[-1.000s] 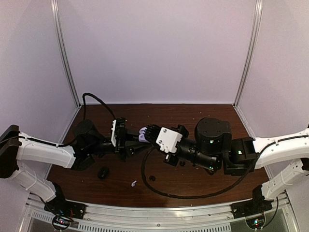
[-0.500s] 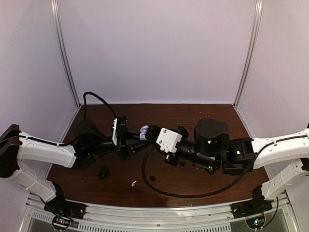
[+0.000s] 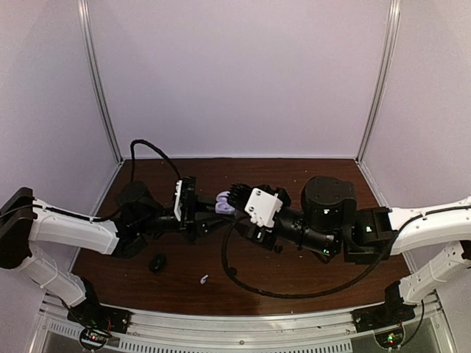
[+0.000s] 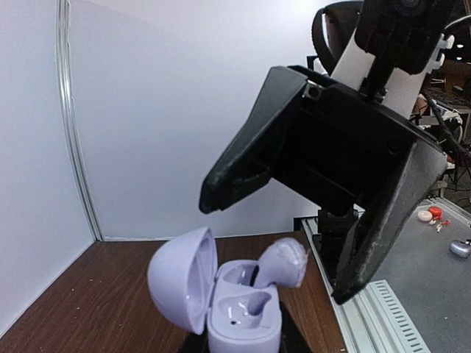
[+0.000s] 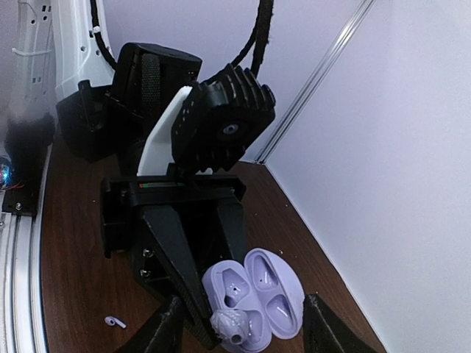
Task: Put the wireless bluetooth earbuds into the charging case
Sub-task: Adjust the right earbud in the right side groove of the charging case.
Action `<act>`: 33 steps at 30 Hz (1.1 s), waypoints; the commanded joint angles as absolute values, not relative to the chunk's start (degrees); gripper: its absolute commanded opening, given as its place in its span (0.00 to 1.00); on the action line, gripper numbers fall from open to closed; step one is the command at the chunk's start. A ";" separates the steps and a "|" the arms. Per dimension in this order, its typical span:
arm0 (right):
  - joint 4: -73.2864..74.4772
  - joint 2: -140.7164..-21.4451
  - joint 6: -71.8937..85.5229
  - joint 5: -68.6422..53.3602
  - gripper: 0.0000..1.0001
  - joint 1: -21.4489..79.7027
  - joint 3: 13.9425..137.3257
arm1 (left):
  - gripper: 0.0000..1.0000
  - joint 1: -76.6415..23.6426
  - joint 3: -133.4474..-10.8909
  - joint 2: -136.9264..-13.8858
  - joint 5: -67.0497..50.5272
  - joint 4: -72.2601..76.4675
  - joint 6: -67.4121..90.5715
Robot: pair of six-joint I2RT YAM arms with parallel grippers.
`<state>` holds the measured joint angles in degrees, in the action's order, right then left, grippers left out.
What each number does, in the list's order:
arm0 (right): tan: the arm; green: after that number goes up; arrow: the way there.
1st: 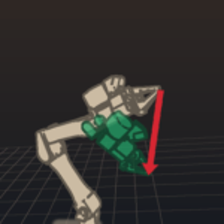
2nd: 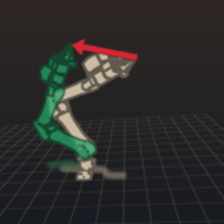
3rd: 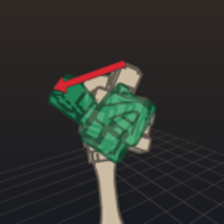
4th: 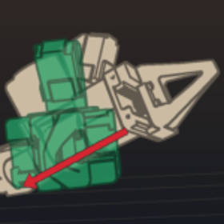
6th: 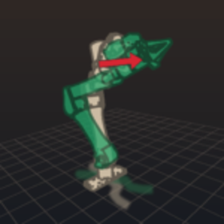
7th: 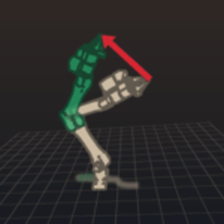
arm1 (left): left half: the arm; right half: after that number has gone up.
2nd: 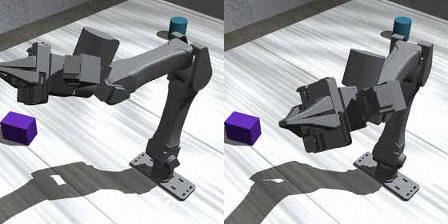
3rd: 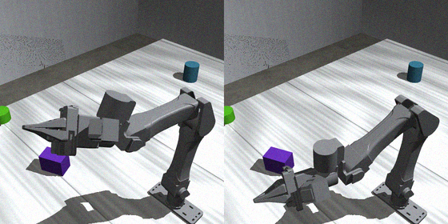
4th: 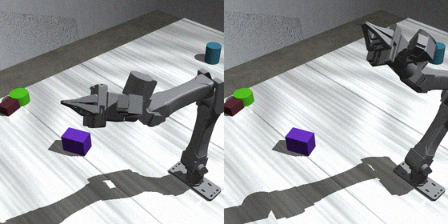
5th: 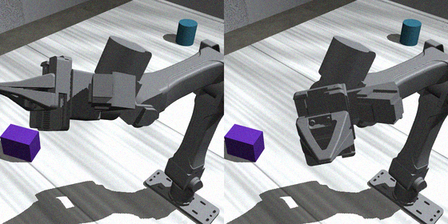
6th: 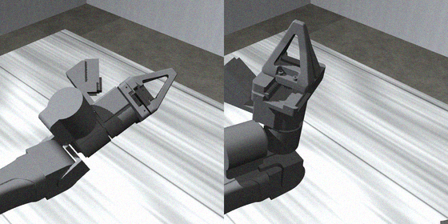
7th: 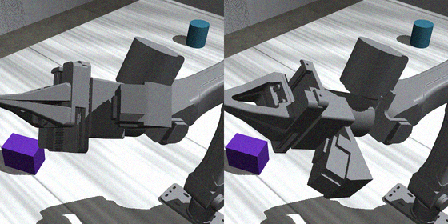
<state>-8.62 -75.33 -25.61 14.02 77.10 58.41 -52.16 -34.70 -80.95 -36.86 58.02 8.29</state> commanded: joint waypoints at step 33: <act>-13.45 -69.84 -3.28 -6.26 1.00 67.15 54.35 | 0.00 -51.33 -36.65 -82.54 -37.89 64.98 10.22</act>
